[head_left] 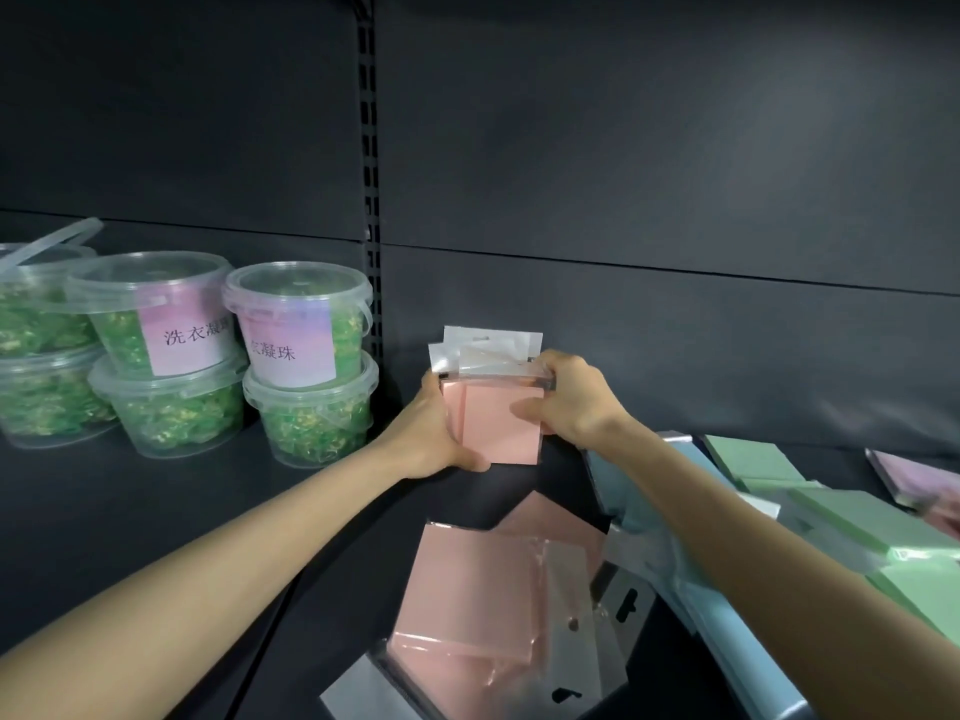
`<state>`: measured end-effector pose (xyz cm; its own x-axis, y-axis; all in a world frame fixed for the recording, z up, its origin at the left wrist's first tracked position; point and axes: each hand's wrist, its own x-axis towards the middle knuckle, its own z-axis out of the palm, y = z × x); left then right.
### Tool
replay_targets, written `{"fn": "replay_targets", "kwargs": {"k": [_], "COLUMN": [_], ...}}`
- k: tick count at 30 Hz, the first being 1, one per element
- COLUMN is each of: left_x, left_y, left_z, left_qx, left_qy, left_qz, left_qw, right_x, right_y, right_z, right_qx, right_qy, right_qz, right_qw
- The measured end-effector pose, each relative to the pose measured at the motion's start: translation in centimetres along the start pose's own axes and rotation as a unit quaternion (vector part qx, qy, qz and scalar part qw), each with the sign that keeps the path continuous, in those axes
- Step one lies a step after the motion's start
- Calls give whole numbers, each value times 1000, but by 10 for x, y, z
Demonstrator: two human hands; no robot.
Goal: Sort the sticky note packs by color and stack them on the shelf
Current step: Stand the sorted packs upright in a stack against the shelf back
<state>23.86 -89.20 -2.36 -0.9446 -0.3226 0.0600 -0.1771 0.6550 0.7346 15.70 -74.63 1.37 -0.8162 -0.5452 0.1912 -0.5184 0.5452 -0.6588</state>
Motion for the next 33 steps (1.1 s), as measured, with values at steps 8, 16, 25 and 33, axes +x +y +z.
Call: {"fn": "replay_targets", "kwargs": {"k": [8, 16, 25, 33], "left_x": [7, 7, 10, 9], "left_y": [-7, -15, -19, -10], "left_z": [3, 0, -3, -5], "left_qx": [44, 99, 168, 238], "left_qy": [8, 4, 48, 37], "left_qz": [24, 99, 95, 99], "left_qw": [999, 990, 980, 965], "right_x": [9, 9, 14, 14], "right_y": [10, 15, 18, 12], "right_z": [0, 0, 4, 6], "right_qx": [29, -61, -121, -194], "right_qy": [-70, -63, -49, -45], "right_qz": [57, 1, -31, 4], "right_qw": [995, 996, 991, 980]}}
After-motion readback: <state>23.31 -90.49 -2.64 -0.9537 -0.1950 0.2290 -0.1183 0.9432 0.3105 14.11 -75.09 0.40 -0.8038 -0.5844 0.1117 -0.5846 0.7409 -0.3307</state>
